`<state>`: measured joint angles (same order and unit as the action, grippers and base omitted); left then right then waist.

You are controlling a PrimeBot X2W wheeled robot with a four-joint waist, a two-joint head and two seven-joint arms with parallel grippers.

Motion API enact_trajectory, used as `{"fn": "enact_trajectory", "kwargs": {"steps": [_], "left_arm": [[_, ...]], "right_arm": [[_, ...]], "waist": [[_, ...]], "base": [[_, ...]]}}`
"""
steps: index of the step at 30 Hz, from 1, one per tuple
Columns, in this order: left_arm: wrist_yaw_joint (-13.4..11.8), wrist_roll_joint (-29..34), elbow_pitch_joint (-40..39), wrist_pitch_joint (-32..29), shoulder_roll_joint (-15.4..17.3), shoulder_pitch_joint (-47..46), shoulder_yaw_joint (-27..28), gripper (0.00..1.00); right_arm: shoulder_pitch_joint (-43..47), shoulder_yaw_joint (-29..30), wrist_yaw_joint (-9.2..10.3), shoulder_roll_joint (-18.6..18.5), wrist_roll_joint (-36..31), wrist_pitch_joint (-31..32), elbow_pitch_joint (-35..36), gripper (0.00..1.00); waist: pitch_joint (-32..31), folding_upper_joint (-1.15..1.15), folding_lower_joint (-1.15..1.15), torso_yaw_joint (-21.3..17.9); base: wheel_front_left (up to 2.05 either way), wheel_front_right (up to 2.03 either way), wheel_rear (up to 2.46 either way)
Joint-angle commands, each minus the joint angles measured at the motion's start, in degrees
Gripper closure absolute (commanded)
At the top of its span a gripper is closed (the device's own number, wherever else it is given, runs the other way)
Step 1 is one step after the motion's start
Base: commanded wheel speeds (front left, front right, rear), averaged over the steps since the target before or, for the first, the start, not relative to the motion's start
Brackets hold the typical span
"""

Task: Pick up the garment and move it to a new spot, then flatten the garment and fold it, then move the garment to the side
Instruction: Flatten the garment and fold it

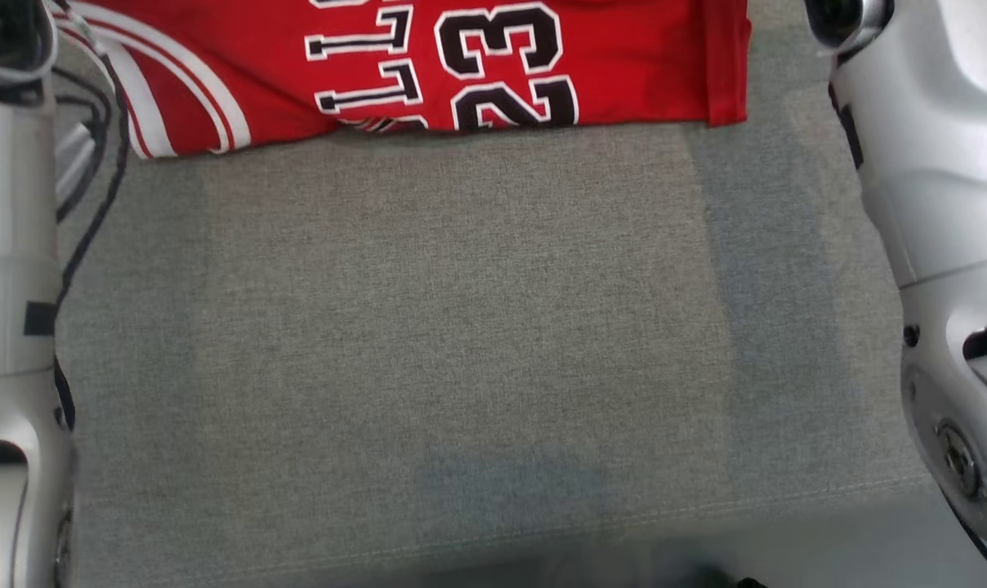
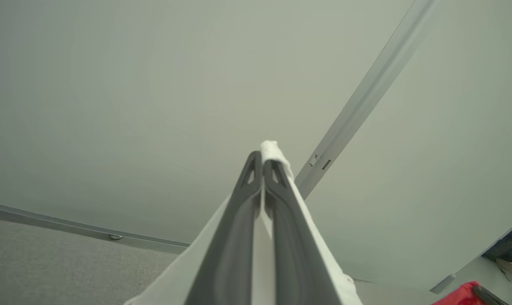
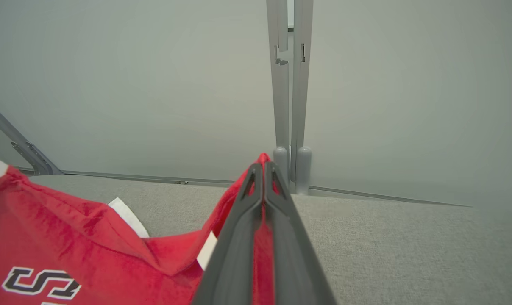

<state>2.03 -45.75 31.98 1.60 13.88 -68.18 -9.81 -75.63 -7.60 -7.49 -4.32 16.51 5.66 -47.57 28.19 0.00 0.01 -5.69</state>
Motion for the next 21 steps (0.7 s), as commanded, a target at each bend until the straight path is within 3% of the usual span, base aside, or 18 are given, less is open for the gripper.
{"fn": "enact_trajectory", "kwargs": {"steps": [1,5,13,17,21], "left_arm": [[0.5,0.1,0.2,-0.4,0.3,-3.2,0.0,1.0],[1.6,1.5,0.2,-0.3,1.4,-12.0,-0.6,1.0],[2.7,3.5,0.1,6.4,1.1,-26.4,-0.1,1.0],[3.7,3.2,0.6,9.6,-0.1,-28.8,-0.3,1.0],[4.6,2.6,0.0,11.0,-0.5,-29.1,-1.2,1.0]], "right_arm": [[-2.7,0.6,0.02,0.1,-0.5,-1.1,-0.8,1.0],[-10.0,4.4,0.02,0.6,-2.8,-5.2,-4.1,1.0],[-21.4,18.3,0.02,1.0,-13.4,-18.0,-8.4,1.0],[-24.6,24.3,0.02,1.3,-19.2,-20.5,-6.1,1.0],[-26.0,24.1,0.02,1.5,-20.5,-20.7,-3.2,1.0]], "waist": [[6.5,0.0,-0.01,-0.6],[8.8,0.0,-0.01,-0.9],[7.9,0.0,-0.01,-2.2],[5.7,0.0,-0.01,-2.4],[5.9,0.0,-0.01,-2.1]], "base": [[0.0,0.0,0.0],[0.0,0.0,0.0],[0.0,0.0,0.0],[0.0,0.0,0.0],[0.0,0.0,0.0]]}}
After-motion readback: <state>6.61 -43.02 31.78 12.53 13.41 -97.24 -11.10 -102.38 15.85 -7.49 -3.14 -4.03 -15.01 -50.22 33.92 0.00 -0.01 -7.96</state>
